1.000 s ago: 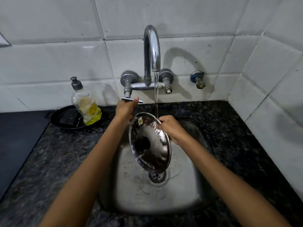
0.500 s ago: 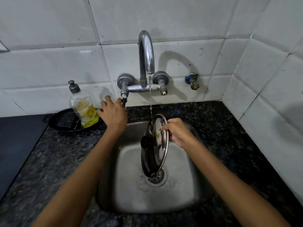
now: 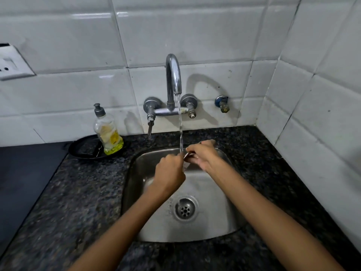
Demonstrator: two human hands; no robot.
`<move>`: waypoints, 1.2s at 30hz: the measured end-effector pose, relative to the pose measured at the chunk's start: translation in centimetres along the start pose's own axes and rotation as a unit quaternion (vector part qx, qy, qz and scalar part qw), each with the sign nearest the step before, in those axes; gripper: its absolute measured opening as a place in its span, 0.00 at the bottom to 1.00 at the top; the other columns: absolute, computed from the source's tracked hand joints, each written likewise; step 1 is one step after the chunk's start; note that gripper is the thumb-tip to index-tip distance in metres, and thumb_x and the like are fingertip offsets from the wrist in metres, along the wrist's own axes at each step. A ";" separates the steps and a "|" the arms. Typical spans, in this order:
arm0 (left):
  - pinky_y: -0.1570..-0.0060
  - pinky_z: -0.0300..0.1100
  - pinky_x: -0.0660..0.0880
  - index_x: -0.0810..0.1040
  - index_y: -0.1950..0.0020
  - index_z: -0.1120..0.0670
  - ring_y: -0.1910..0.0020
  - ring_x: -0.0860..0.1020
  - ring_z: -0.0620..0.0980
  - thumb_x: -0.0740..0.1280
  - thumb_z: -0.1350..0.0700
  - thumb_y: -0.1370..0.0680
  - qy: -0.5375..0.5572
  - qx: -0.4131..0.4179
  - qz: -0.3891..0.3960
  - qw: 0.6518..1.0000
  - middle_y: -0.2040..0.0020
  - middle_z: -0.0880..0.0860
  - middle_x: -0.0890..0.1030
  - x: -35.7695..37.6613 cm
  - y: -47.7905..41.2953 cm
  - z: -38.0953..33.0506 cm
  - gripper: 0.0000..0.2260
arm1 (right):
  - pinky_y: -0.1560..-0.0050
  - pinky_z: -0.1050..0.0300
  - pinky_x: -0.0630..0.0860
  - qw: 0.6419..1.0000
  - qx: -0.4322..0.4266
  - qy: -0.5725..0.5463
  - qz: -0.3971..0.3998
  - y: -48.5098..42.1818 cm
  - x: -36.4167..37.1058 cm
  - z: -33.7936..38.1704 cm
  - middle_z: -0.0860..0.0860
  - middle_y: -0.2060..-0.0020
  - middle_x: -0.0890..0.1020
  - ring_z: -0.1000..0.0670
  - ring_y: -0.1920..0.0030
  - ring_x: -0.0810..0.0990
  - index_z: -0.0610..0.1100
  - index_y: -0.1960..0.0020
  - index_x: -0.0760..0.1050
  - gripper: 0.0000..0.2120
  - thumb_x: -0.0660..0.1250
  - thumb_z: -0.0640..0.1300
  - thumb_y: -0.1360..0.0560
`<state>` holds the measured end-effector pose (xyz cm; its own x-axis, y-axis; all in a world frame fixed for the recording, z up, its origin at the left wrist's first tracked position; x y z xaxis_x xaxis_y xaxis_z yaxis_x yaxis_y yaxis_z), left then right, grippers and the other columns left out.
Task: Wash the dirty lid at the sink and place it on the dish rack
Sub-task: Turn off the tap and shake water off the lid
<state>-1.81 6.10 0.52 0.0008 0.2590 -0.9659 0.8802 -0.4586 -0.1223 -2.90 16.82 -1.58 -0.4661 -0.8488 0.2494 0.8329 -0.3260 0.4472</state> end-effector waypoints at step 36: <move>0.67 0.41 0.65 0.72 0.63 0.58 0.63 0.72 0.53 0.66 0.64 0.28 0.165 0.039 -0.205 0.964 0.67 0.55 0.75 -17.6 -0.2 2.5 0.06 | 0.41 0.44 0.76 0.882 -0.377 0.280 -0.021 5.2 -3.1 11.8 0.46 0.56 0.83 0.45 0.49 0.81 0.43 0.51 0.79 0.09 0.67 0.33 0.29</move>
<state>-3.21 -0.45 16.99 -0.1775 0.6832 -0.7084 0.7999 -0.3192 -0.5082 -0.64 22.65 10.14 -0.4559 -0.8333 -0.3126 0.8788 -0.3659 -0.3062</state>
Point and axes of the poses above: each hand's wrist, its own y-axis away from the middle knuckle, its own x-axis out of the palm, z = x × y, the point moved 7 cm from there along -y, towards the middle knuckle
